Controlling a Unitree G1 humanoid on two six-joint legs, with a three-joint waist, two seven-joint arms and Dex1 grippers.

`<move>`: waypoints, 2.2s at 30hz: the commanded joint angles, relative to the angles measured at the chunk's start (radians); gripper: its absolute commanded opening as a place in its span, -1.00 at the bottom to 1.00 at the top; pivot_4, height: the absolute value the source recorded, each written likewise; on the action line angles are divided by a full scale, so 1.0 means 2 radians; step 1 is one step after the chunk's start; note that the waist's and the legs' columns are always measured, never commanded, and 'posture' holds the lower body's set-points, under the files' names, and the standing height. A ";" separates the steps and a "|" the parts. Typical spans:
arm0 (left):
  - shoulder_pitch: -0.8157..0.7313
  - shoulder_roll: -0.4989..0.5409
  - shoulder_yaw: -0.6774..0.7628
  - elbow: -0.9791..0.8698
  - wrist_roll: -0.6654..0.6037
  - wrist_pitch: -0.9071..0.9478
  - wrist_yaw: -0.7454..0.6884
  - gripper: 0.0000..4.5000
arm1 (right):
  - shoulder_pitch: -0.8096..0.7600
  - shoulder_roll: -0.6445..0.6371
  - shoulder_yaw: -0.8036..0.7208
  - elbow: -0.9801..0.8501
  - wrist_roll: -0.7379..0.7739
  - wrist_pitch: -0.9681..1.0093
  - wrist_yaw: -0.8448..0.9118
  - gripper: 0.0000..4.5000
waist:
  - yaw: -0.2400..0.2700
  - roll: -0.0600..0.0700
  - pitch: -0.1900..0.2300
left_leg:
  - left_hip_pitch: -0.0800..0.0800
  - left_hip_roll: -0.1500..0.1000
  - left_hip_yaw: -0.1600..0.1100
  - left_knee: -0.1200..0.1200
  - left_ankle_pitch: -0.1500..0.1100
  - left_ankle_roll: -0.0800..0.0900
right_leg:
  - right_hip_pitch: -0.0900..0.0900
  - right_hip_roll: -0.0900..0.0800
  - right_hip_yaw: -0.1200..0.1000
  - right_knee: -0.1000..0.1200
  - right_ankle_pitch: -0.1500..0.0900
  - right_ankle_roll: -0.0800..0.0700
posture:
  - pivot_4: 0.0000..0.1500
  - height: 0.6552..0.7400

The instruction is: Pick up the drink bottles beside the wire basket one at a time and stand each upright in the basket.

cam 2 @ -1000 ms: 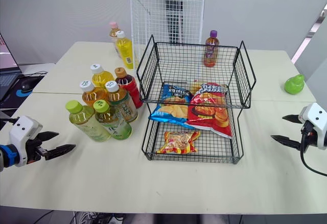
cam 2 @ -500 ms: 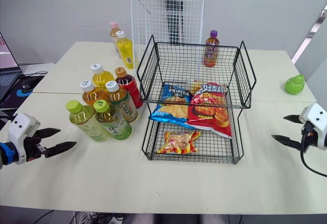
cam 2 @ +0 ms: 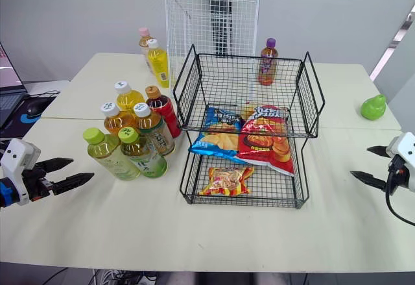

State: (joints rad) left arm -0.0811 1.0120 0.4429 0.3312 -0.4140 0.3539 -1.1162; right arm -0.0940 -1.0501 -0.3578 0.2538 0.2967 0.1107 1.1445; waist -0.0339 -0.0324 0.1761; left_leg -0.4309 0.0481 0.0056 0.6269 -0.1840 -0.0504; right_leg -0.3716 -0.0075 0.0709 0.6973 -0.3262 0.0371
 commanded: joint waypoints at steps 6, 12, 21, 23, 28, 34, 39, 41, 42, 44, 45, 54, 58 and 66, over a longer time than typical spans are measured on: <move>0.017 -0.008 0.030 -0.038 -0.022 0.024 0.017 0.99 | 0.068 0.015 -0.131 -0.147 0.059 0.020 -0.022 1.00 | 0.001 0.000 0.000 | 0.000 0.000 0.000 0.000 0.000 0.000 | 0.000 0.000 0.000 0.000 0.000 0.000 | 1.00 0.91; 0.029 -0.011 0.036 -0.062 -0.032 0.044 0.024 0.99 | 0.076 0.004 -0.221 -0.280 0.146 0.108 -0.032 1.00 | 0.001 0.000 0.000 | 0.000 0.000 0.000 0.000 0.000 0.000 | 0.000 0.000 0.000 0.000 0.000 0.000 | 1.00 0.91; 0.099 -0.026 0.098 -0.160 -0.066 0.089 0.041 0.99 | -0.171 -0.005 -0.002 -0.328 0.258 0.184 -0.035 1.00 | -0.012 -0.001 0.000 | 0.000 0.005 0.000 0.000 0.000 0.000 | 0.000 -0.001 0.000 -0.001 0.000 -0.002 | 1.00 0.91; 0.131 -0.033 0.130 -0.203 -0.081 0.108 0.045 0.99 | -0.216 0.021 0.049 -0.320 0.258 0.187 -0.023 1.00 | -0.013 -0.002 0.000 | 0.000 0.006 0.000 0.000 0.000 0.000 | -0.001 0.000 0.000 -0.001 0.001 -0.003 | 1.00 0.91; 0.169 -0.061 0.226 -0.315 -0.159 0.191 0.086 0.99 | -0.255 0.073 0.112 -0.302 0.248 0.184 -0.002 1.00 | -0.006 -0.001 0.001 | 0.000 0.006 0.000 0.000 0.000 -0.001 | -0.001 0.000 -0.001 -0.001 0.001 -0.003 | 1.00 0.91; 0.100 -0.091 0.224 -0.388 -0.228 0.251 0.207 0.99 | -0.256 0.105 0.140 -0.311 0.220 0.176 -0.007 1.00 | 0.004 -0.001 0.001 | 0.000 0.007 0.000 0.001 0.000 0.000 | 0.000 0.000 -0.003 0.000 0.001 -0.003 | 1.00 0.91; 0.039 -0.127 0.163 -0.402 -0.204 0.237 0.298 0.99 | -0.259 0.107 0.140 -0.314 0.217 0.183 -0.007 1.00 | 0.003 -0.002 0.001 | 0.000 0.007 0.001 0.001 0.000 0.000 | 0.000 0.002 -0.002 0.000 0.001 -0.003 | 1.00 0.91; 0.025 -0.138 0.135 -0.397 -0.186 0.225 0.317 0.99 | -0.261 0.104 0.136 -0.317 0.221 0.190 -0.009 1.00 | 0.002 -0.002 0.001 | 0.000 0.007 0.001 0.001 0.000 -0.001 | 0.000 0.003 -0.001 0.000 0.001 -0.003 | 1.00 0.91; 0.019 -0.142 0.122 -0.395 -0.180 0.221 0.324 0.99 | -0.261 0.103 0.134 -0.318 0.223 0.192 -0.009 1.00 | 0.002 -0.002 0.001 | 0.000 0.007 0.001 0.001 0.000 -0.001 | 0.000 0.003 -0.001 0.000 0.001 -0.003 | 1.00 0.91; 0.011 -0.145 0.105 -0.389 -0.169 0.215 0.334 0.99 | -0.261 0.101 0.131 -0.319 0.224 0.196 -0.009 1.00 | 0.002 -0.002 0.001 | 0.000 0.007 0.001 0.001 0.000 -0.001 | 0.000 0.003 -0.001 0.000 0.001 -0.003 | 1.00 0.91; 0.007 -0.145 0.096 -0.385 -0.157 0.209 0.339 0.99 | -0.261 0.100 0.128 -0.320 0.227 0.199 -0.010 1.00 | 0.002 -0.002 0.001 | 0.000 0.007 0.001 0.001 0.000 -0.001 | 0.000 0.003 -0.001 0.000 0.001 -0.003 | 1.00 0.91; -0.008 -0.156 0.063 -0.373 -0.123 0.181 0.355 0.91 | -0.260 0.096 0.116 -0.321 0.230 0.210 -0.007 1.00 | 0.001 -0.002 0.001 | 0.000 0.007 0.002 0.001 0.000 -0.001 | 0.000 0.003 -0.001 0.000 0.001 -0.003 | 1.00 0.91; -0.006 -0.160 0.059 -0.372 -0.130 0.186 0.354 0.48 | -0.263 0.096 0.113 -0.324 0.231 0.215 -0.010 1.00 | 0.001 -0.002 0.001 | 0.000 0.007 0.002 0.001 0.000 -0.001 | 0.000 0.003 -0.001 0.000 0.001 -0.003 | 1.00 0.91; 0.002 -0.159 0.061 -0.378 -0.130 0.183 0.350 -0.39 | -0.267 0.102 0.110 -0.330 0.236 0.218 -0.020 1.00 | 0.001 -0.002 0.001 | 0.000 0.007 0.002 0.001 0.000 -0.001 | 0.000 0.003 -0.001 0.000 0.001 -0.003 | 1.00 0.91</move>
State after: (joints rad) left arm -0.0829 0.6886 0.5539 -0.3982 -0.6691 0.7327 -0.4082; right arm -0.6092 -0.8434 -0.0995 -0.3800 0.7488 0.5542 1.1104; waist -0.0313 -0.0358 0.1774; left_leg -0.4318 0.0623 0.0106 0.6287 -0.1845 -0.0515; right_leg -0.3720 -0.0011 0.0687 0.6967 -0.3247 0.0313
